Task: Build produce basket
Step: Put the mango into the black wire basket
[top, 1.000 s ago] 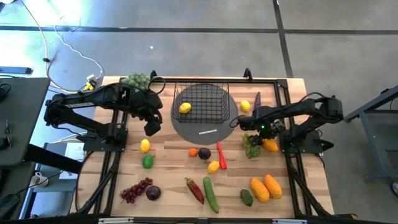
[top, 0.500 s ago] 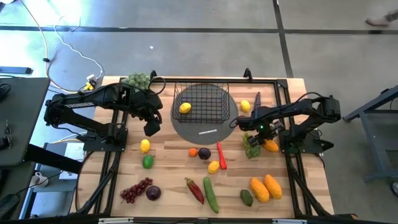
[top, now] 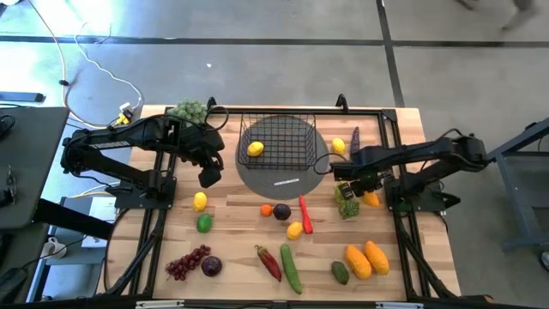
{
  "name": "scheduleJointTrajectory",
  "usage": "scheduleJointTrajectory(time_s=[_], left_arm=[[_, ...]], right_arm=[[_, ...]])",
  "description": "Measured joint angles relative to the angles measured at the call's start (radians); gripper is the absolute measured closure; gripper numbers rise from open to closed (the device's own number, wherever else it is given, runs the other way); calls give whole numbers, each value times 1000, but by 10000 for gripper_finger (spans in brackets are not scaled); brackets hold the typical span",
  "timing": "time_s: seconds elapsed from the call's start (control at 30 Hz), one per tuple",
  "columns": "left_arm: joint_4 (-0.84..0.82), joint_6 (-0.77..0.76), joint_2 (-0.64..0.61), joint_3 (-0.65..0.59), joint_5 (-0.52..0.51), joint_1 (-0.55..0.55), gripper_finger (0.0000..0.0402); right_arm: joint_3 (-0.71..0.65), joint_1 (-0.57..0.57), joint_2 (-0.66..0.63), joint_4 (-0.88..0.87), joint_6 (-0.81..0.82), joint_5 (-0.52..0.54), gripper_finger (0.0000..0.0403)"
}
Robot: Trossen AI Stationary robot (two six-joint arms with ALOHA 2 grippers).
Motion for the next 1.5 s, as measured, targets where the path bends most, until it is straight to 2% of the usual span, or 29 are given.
scheduleJointTrajectory(time_s=[0.17, 0.33, 0.6, 0.73, 0.87, 1.13, 1.37, 1.5], left_arm=[[1, 0, 0, 0, -8, 1, 179], [1, -5, 0, 0, -12, 1, 179], [3, -64, 0, 0, -43, 1, 179], [21, -103, 0, 0, -64, 1, 179], [63, -126, 0, 0, -91, 1, 179], [123, -151, 0, 0, -173, 20, 179], [165, -159, 0, 0, -177, 52, 179], [165, -168, 0, 0, -177, 66, 179]], right_arm=[[69, 47, -53, 3, 87, 82, 284], [172, 68, -69, 4, 108, 205, 284], [341, 38, -69, 37, -7, 420, 284], [391, -11, -69, 113, -114, 463, 284], [404, -71, -69, 276, -252, 462, 275], [404, -208, -68, 573, -498, 370, 278], [404, -296, -49, 675, -607, 325, 278], [404, -338, 3, 714, -648, 231, 278]])
